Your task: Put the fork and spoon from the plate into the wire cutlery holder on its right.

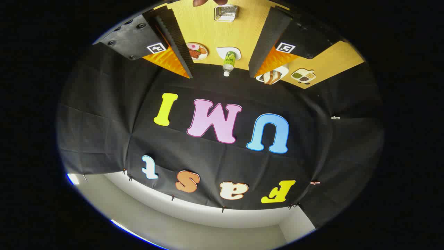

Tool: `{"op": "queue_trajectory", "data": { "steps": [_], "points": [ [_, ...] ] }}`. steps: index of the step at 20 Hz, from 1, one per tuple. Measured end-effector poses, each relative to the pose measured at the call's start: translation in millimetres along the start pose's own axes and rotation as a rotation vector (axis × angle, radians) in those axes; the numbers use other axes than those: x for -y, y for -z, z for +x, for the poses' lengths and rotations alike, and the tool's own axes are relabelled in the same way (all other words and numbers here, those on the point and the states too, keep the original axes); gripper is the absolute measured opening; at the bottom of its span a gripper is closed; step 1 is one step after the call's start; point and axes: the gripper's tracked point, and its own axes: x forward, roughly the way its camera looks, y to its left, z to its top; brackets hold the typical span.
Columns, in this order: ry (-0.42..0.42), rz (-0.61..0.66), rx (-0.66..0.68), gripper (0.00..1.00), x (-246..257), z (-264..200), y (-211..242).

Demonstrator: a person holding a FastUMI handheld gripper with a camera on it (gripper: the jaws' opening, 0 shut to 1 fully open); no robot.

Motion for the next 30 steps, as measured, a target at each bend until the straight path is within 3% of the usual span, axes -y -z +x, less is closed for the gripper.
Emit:
{"op": "queue_trajectory", "data": {
  "steps": [18,24,30],
  "points": [
    [-0.040,0.003,-0.048,0.98,-27.8,4.3,13.0],
    [-0.233,0.095,-0.345,0.98,-91.9,-3.2,68.8],
    [-0.397,0.063,-0.665,0.98,-162.3,-35.7,156.1]
  ]
}}
